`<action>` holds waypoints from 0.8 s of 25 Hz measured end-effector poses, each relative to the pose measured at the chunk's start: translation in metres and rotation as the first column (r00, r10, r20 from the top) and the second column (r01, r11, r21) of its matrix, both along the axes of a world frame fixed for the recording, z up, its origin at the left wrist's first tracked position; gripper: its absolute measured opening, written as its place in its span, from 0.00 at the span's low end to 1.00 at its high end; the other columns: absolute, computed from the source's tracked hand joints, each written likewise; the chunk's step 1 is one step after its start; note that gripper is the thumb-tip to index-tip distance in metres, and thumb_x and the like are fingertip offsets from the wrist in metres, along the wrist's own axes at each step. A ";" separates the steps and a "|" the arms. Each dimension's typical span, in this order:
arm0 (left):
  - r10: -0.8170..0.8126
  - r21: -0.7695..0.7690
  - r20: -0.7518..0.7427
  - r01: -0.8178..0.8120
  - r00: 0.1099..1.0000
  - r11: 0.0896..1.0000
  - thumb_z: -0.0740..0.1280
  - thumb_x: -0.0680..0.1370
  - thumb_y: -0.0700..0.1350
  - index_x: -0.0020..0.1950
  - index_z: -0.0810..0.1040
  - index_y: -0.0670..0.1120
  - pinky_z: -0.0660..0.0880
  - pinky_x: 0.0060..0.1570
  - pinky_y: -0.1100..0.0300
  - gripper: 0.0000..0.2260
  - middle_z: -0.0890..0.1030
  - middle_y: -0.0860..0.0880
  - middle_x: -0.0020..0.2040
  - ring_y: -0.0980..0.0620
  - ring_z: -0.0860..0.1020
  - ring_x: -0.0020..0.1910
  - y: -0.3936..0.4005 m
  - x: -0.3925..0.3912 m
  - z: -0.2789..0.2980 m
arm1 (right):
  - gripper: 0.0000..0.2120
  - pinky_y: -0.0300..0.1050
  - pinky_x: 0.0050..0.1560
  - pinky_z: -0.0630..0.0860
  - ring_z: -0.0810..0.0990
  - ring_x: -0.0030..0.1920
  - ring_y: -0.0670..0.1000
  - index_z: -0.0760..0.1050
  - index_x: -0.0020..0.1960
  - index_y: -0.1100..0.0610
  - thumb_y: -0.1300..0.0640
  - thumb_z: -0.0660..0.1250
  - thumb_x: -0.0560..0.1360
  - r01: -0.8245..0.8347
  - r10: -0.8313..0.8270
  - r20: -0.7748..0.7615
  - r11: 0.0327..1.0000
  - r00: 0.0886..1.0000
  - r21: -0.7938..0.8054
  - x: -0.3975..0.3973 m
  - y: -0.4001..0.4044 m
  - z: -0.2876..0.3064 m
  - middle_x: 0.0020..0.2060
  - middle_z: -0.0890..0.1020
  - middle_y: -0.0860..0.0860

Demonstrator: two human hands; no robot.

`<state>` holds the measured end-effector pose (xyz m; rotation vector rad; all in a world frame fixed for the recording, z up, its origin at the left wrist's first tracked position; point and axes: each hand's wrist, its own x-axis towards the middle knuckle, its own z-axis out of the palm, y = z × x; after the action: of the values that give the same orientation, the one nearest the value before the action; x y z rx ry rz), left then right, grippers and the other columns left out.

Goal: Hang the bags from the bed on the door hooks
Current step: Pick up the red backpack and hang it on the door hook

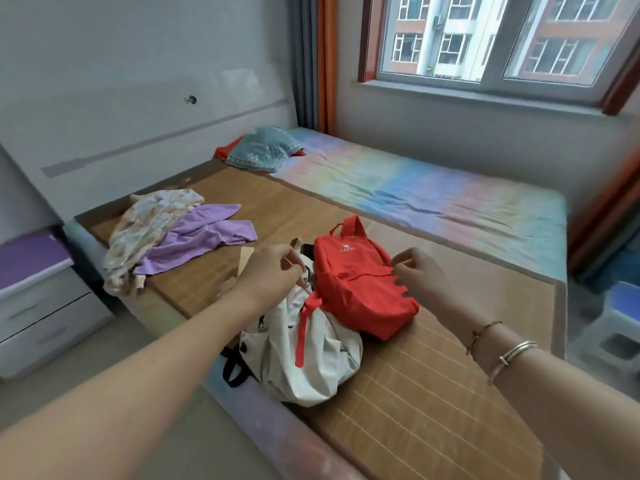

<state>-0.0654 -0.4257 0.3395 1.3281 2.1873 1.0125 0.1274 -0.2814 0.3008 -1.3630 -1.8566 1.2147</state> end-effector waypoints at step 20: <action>0.473 -0.527 0.383 -0.233 0.793 0.817 0.71 0.69 0.49 0.72 0.61 0.41 0.69 0.66 0.53 0.35 0.73 0.43 0.64 0.45 0.75 0.62 0.353 -0.112 -0.345 | 0.26 0.46 0.60 0.68 0.72 0.65 0.59 0.64 0.70 0.59 0.56 0.61 0.72 0.094 0.007 0.418 0.971 0.908 -0.220 -0.080 0.368 -0.330 0.66 0.73 0.60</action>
<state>-0.1773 -0.0727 -0.0052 0.3672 2.1082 0.7734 0.0473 0.0865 -0.0291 -1.9106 -1.9914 1.2215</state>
